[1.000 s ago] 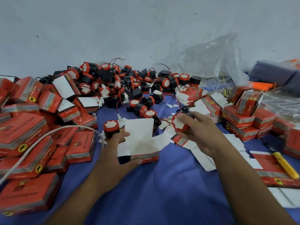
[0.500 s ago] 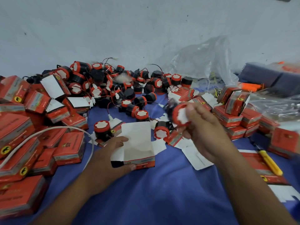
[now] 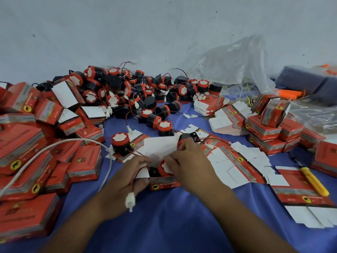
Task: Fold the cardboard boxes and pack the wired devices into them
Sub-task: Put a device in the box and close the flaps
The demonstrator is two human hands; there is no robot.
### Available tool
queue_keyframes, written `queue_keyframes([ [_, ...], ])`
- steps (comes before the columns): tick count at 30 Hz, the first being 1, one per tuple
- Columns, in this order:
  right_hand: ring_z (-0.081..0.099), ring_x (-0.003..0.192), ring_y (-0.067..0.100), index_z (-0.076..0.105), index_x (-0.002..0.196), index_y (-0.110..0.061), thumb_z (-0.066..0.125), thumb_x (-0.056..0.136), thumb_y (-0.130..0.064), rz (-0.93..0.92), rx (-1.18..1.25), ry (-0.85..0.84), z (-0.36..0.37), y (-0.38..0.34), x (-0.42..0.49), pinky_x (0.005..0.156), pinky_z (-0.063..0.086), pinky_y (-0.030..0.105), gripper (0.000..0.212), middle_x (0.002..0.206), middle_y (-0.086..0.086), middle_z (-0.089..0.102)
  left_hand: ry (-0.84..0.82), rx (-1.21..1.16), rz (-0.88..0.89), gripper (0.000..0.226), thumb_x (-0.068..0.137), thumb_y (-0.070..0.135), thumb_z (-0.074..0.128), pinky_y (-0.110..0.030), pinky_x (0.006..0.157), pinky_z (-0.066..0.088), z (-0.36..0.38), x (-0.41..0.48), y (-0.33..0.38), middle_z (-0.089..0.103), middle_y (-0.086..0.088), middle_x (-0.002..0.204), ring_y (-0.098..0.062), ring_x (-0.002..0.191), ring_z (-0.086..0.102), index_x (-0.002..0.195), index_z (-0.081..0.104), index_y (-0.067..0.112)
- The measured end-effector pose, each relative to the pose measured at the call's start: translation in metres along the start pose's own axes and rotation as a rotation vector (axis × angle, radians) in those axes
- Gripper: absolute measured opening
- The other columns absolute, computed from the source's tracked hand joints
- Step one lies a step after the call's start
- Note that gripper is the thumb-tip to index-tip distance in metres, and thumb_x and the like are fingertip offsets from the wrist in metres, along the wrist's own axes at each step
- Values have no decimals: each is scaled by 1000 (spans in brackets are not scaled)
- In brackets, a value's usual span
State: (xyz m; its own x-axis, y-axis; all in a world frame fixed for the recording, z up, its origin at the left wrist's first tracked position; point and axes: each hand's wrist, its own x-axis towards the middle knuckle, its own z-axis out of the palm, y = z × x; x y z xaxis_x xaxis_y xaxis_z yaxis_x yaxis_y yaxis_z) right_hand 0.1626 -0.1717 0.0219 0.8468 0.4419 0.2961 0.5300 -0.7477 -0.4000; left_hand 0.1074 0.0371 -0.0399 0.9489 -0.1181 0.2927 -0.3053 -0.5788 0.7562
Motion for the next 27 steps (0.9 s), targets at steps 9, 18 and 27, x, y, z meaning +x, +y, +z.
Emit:
queue_keyframes([
  [9, 40, 108, 23, 72, 101, -20, 60, 95, -39, 25, -46, 102, 2, -6, 4, 94, 39, 37, 23, 115, 2, 51, 188, -42, 58, 35, 101, 43, 38, -10, 103, 35, -12, -3, 47, 63, 25, 119, 5, 126, 47, 98, 70, 29],
  [18, 44, 92, 10, 76, 104, -20, 67, 90, -46, -15, 142, -103, -17, -13, -10, 72, 39, 21, 31, 98, -1, 50, 203, 168, 9, 20, 101, 38, 39, -26, 78, 40, -1, -8, 39, 49, 1, 99, -15, 91, 48, 104, 50, 21],
  [27, 58, 85, 22, 68, 96, -16, 71, 83, -47, 134, 163, -166, -12, -19, -1, 69, 50, 37, 34, 96, 5, 59, 418, 436, 336, 28, 92, 29, 55, -3, 84, 37, -5, -4, 56, 67, 4, 91, -1, 86, 51, 96, 73, 8],
])
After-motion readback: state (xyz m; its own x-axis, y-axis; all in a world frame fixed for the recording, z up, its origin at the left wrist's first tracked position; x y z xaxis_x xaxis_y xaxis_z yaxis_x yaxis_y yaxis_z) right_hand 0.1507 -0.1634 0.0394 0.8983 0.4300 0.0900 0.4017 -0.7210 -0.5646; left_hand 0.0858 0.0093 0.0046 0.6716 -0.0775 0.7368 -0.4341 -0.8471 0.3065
